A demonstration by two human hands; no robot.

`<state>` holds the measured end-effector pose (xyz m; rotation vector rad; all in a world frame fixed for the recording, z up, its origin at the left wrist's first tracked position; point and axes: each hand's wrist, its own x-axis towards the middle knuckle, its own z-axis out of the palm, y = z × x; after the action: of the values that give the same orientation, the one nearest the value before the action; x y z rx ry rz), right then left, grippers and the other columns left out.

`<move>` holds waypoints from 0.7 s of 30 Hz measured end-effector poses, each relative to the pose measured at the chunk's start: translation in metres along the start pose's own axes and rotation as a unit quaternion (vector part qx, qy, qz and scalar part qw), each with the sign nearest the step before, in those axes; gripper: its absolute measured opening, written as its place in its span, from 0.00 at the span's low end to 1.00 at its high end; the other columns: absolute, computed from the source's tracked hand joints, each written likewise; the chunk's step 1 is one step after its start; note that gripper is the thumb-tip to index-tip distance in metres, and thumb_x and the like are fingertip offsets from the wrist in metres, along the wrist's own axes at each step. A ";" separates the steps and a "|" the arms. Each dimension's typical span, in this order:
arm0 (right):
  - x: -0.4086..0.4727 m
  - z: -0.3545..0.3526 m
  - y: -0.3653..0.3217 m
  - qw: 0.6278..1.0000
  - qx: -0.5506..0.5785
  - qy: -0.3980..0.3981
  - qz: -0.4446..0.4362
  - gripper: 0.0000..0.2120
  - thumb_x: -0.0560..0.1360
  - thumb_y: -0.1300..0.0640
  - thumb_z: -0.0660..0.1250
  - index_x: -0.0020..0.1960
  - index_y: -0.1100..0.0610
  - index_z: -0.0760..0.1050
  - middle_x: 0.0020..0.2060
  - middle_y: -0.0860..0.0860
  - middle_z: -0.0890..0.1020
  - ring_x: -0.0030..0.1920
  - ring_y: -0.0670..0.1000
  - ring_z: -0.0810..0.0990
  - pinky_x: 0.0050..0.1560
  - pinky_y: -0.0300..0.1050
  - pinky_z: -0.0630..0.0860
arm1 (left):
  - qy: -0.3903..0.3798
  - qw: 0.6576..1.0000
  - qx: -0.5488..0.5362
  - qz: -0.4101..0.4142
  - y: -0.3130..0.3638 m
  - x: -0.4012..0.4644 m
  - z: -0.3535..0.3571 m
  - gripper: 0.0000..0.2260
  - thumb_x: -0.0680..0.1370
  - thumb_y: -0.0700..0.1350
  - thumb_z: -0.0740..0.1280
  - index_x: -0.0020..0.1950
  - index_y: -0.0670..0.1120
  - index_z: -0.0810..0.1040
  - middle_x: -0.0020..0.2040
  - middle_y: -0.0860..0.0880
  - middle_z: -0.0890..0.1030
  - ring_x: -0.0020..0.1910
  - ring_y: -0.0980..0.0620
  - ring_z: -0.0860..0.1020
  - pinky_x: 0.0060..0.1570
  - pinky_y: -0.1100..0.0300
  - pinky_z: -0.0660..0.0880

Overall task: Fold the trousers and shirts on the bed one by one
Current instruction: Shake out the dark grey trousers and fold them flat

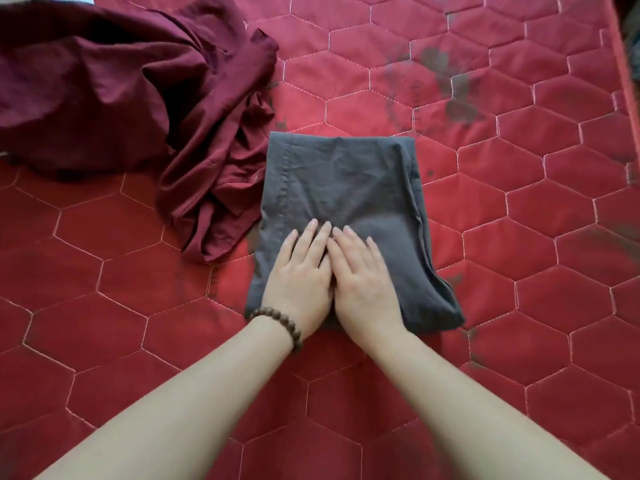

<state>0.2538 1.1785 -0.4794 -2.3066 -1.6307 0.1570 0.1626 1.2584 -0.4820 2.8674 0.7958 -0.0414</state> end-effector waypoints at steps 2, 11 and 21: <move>-0.009 0.011 0.009 0.998 -0.007 -0.056 0.002 0.23 0.77 0.61 0.58 0.72 0.61 0.67 0.72 0.57 0.68 0.73 0.56 0.66 0.73 0.60 0.60 | -0.018 1.000 0.017 -0.004 -0.007 -0.001 0.010 0.24 0.79 0.51 0.56 0.75 0.45 0.64 0.77 0.46 0.60 0.77 0.46 0.55 0.75 0.48 0.51; -0.039 -0.016 0.088 0.965 -0.115 -0.162 0.173 0.30 0.78 0.38 0.41 0.78 0.46 0.42 0.78 0.48 0.46 0.77 0.48 0.42 0.75 0.60 0.41 | 0.019 0.999 0.026 -0.013 -0.023 0.001 0.027 0.29 0.75 0.65 0.55 0.76 0.59 0.59 0.78 0.38 0.50 0.76 0.35 0.45 0.72 0.38 0.53; 0.067 -0.010 0.058 0.984 -0.044 -0.114 -0.133 0.23 0.81 0.52 0.54 0.75 0.52 0.62 0.76 0.51 0.61 0.77 0.53 0.55 0.76 0.57 0.46 | 0.038 0.999 -0.004 -0.017 -0.023 0.003 0.028 0.31 0.74 0.69 0.56 0.75 0.60 0.60 0.77 0.36 0.51 0.76 0.34 0.47 0.71 0.36 0.53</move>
<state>0.3321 1.2219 -0.4826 -2.1712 -2.0801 0.3041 0.1539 1.2744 -0.5133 2.8626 0.8561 0.0664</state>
